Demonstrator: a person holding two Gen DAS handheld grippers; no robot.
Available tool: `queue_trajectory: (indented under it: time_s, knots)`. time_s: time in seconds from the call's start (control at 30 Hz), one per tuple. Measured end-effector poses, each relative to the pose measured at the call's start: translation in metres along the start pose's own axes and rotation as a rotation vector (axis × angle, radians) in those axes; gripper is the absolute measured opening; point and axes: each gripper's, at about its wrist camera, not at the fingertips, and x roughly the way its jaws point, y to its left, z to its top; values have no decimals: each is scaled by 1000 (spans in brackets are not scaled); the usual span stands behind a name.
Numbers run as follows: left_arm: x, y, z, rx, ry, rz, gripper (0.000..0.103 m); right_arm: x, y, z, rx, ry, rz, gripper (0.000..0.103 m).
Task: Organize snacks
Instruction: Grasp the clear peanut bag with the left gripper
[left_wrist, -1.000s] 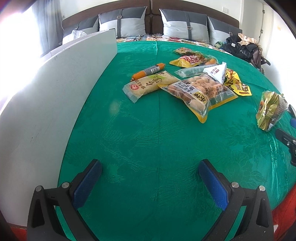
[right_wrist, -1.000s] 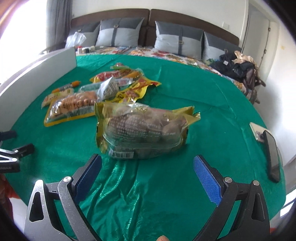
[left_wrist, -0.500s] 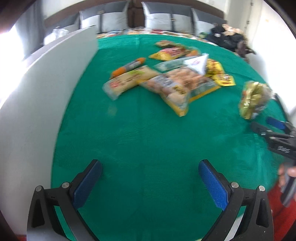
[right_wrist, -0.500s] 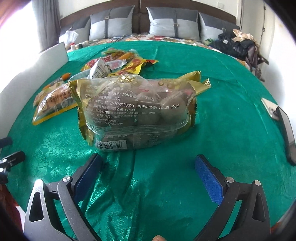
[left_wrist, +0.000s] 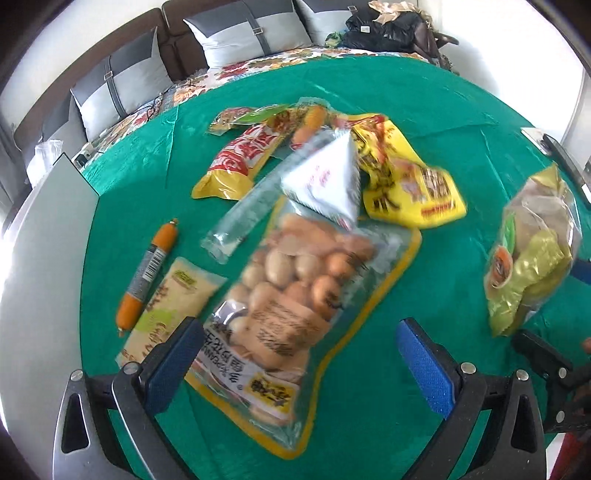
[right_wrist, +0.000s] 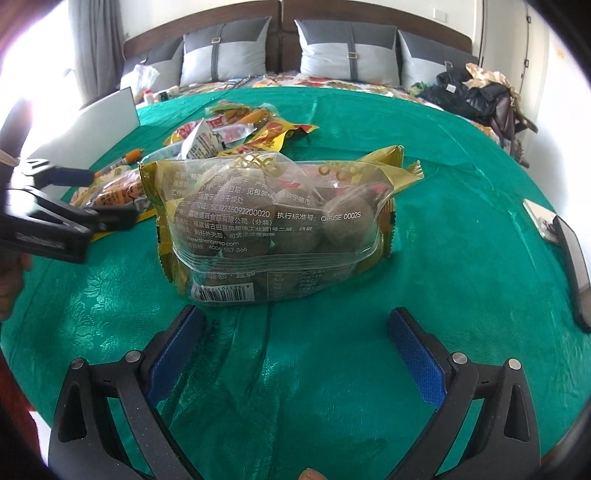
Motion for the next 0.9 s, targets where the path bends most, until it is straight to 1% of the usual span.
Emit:
queue_trajectory:
  time_s: [0.07,0.13,0.17,0.2,0.23,0.27,0.4,0.47,0.53,0.57,0.6,0.63,0.67,0.7,0.73,0.83,0.9]
  knots:
    - [-14,-5,-10,10,-19,-80,102,0,0,0,-1,1,1,102]
    - [-28,-9,-25,22,-13,-184,102,1,0,1,-3,4,5,102]
    - [-34,-9,-31,23,-13,-219,102,1,-1,2,-4,6,6,102]
    - [-39,-7,-36,22,-16,-232,102,2,0,3,-4,8,7,102]
    - [-45,-7,-41,16,-20,-228,102,2,0,4,-4,10,7,102]
    - [-46,-5,-41,7,-24,-208,102,2,0,4,-3,10,6,102]
    - [-35,7,-21,-67,-22,-116,102,2,0,5,-2,10,4,102]
    - [-26,4,-12,-62,-11,-81,102,2,1,5,-2,7,4,102]
    - [-6,2,0,-36,31,-39,101,3,1,4,-3,4,4,102]
    - [0,2,2,-30,47,-27,97,3,1,4,-4,2,4,102]
    - [1,1,2,-38,42,-40,86,2,1,3,-4,1,4,102]
    - [-4,3,0,-68,24,-43,69,2,1,2,-4,-1,4,102]
    - [-8,5,-5,-87,20,-51,68,2,1,2,-4,-2,4,102]
    - [-15,7,-12,-102,14,-56,63,2,1,2,-4,-2,4,102]
    - [-21,7,-20,-114,7,-53,62,2,1,2,-4,-2,4,102]
    - [-39,8,-49,-174,25,-14,62,3,1,3,-5,1,4,102]
    - [-49,10,-66,-237,45,-14,63,3,1,3,-4,1,4,102]
